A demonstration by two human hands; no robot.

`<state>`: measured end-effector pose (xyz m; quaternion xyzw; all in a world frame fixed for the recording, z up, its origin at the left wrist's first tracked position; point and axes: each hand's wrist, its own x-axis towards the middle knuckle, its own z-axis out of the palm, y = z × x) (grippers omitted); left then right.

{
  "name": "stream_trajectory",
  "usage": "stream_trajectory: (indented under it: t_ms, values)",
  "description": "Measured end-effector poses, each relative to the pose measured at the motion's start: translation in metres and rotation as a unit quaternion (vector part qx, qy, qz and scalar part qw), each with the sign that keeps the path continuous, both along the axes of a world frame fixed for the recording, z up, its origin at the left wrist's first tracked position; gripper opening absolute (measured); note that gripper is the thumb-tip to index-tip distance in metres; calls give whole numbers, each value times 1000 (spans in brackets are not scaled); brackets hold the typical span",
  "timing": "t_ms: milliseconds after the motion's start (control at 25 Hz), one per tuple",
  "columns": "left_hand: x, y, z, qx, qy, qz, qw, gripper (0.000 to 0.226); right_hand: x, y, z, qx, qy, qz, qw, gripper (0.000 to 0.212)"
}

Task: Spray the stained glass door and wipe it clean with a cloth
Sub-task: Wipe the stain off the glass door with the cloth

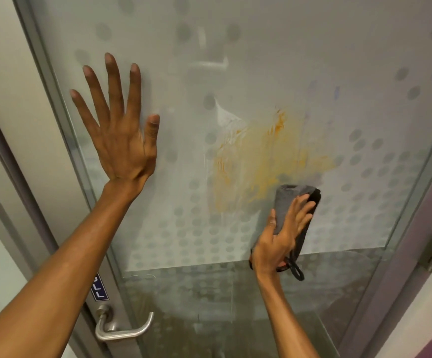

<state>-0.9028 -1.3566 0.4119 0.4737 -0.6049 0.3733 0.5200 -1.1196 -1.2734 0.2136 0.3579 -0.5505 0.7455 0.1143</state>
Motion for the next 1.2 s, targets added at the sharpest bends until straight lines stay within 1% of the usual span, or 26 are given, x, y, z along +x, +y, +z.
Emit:
stream_trajectory:
  t_ms: [40, 80, 160, 200, 280, 320, 360, 400, 480, 520, 560, 600, 640, 680, 720, 760, 840, 880, 920, 960, 1000, 1080, 1120, 1200]
  values:
    - [0, 0, 0, 2, 0, 3, 1000, 92, 16, -7, 10, 0, 33, -1, 999, 61]
    - [0, 0, 0, 5, -1, 6, 1000, 92, 36, -15, 20, 8, 84, -6, 996, 60]
    - [0, 0, 1, 12, -7, 6, 1000, 91, 78, -27, 23, 30, 212, -21, 976, 57]
    - [1, 0, 1, 17, -10, 6, 1000, 91, 94, -28, 14, 36, 278, -26, 959, 61]
    - [1, 1, 2, 28, -12, 3, 1000, 91, 100, -30, -22, 62, 390, -48, 918, 80]
    - [2, 2, 2, 33, -11, 0, 999, 91, 91, -27, -42, 77, 420, -67, 902, 85]
    - [2, 2, 1, 34, -10, -3, 999, 91, 78, -23, -58, 86, 426, -89, 896, 87]
    - [3, 2, 0, 35, -11, -6, 999, 91, 65, -17, -68, 88, 405, -103, 904, 89]
    - [4, 1, 1, 39, -16, -11, 999, 91, 52, -13, -57, 71, 292, -90, 950, 89]
    - [3, 1, 1, 40, -16, -13, 999, 91, 54, -13, -36, 54, 228, -79, 969, 85]
    - [4, 1, 1, 37, -15, -14, 999, 91, 60, -16, -9, 36, 175, -71, 981, 79]
    - [3, 1, 0, 34, -15, -16, 999, 91, 68, -21, 23, 20, 142, -68, 987, 72]
    - [3, 0, 0, 33, -16, -19, 999, 91, 79, -27, 54, 8, 136, -69, 988, 66]
    - [4, 0, 0, 34, -16, -22, 999, 90, 92, -32, 81, 4, 156, -70, 985, 62]
    - [5, -1, 0, 36, -15, -27, 999, 90, 105, -35, 97, 6, 202, -67, 977, 61]
    - [5, 0, 0, 37, -13, -33, 999, 89, 114, -36, 99, 8, 266, -60, 962, 63]
    - [6, 2, -1, 34, -10, -37, 999, 85, 113, -33, 72, 25, 391, -56, 919, 69]
    - [6, 1, -1, 36, -10, -38, 999, 82, 102, -31, 50, 42, 429, -68, 900, 72]
    - [7, 1, -1, 40, -9, -42, 998, 78, 86, -28, 28, 58, 442, -86, 891, 77]
    - [8, 2, -1, 41, -8, -45, 998, 74, 68, -23, 10, 72, 435, -104, 891, 83]
    - [7, 3, -1, 40, -6, -43, 998, 68, 50, -18, 0, 80, 411, -125, 899, 90]
    - [7, 3, -2, 38, 1, -35, 999, 59, 16, -10, 8, 83, 328, -157, 928, 98]
    - [7, 2, -3, 40, 5, -35, 999, 57, 6, -8, 25, 80, 271, -154, 947, 96]
    - [6, 2, -3, 38, 10, -34, 999, 57, -2, -9, 86, 44, 159, -124, 979, 74]
